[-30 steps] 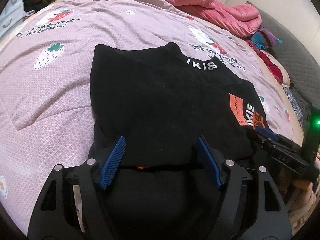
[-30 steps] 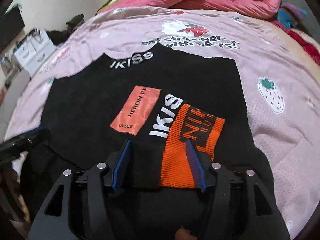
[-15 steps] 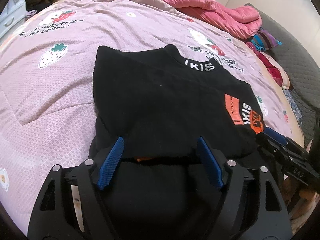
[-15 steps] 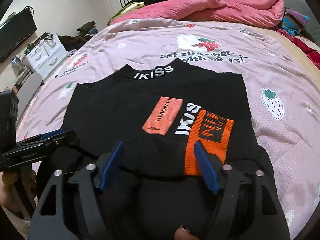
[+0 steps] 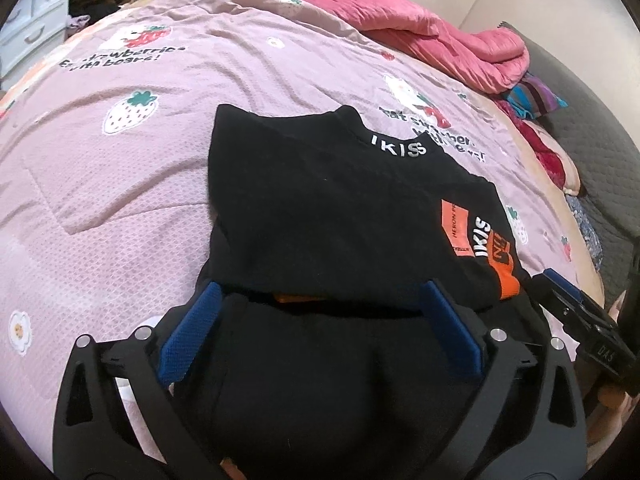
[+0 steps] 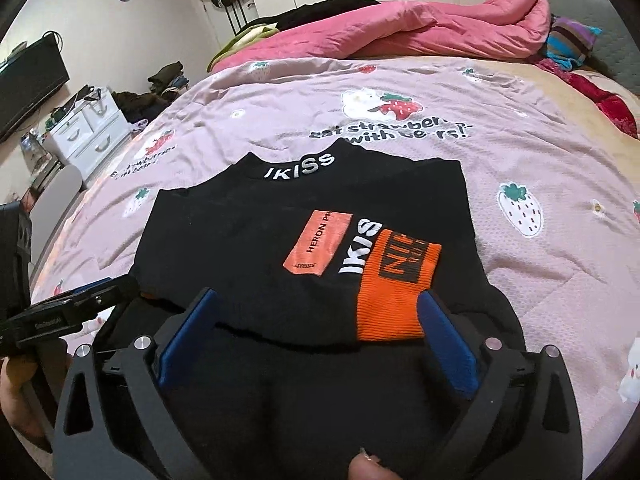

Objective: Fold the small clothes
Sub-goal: 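Move both open grippers back to the black shirt hem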

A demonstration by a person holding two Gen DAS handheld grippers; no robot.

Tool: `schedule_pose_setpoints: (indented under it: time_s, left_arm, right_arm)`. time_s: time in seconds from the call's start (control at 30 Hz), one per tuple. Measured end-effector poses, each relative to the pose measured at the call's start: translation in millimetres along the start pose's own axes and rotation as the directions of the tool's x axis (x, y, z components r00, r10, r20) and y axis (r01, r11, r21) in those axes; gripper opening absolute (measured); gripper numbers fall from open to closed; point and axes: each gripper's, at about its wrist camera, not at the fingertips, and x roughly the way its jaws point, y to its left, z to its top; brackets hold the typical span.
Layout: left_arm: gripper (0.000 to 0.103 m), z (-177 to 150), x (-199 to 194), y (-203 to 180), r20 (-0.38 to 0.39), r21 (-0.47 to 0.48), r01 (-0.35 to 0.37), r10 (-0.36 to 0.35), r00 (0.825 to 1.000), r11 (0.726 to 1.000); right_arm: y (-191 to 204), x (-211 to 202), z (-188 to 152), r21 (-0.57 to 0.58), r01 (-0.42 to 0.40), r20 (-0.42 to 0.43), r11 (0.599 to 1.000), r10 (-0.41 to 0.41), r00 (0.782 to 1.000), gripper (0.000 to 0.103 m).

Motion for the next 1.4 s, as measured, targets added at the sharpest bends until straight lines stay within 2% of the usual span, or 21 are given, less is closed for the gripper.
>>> schedule_pose_setpoints:
  time_s: [0.13,0.77,1.4]
  left_arm:
    - [0.094,-1.1,-5.7,-1.2,0.007,0.007,-0.033,0.033,0.999,0.999]
    - [0.094,-10.4,-47.4,-18.5,0.074,0.044,-0.027,0.023,0.997,0.999]
    - [0.094,-36.1,-72.3,-32.1,0.099,0.113,-0.071,0.06,0.993,0.991]
  right_arm:
    - [0.2,-6.9,-0.4,0.002,0.004,0.012,1.0,-0.004,1.0,0.099]
    - [5.9,-54.1,-1.6,-0.003,0.014,0.102,1.0,-0.013,0.995,0.099]
    - [0.7,-89.2,-24.2,-0.023,0.013,0.121,1.0,-0.01,0.993,0.099]
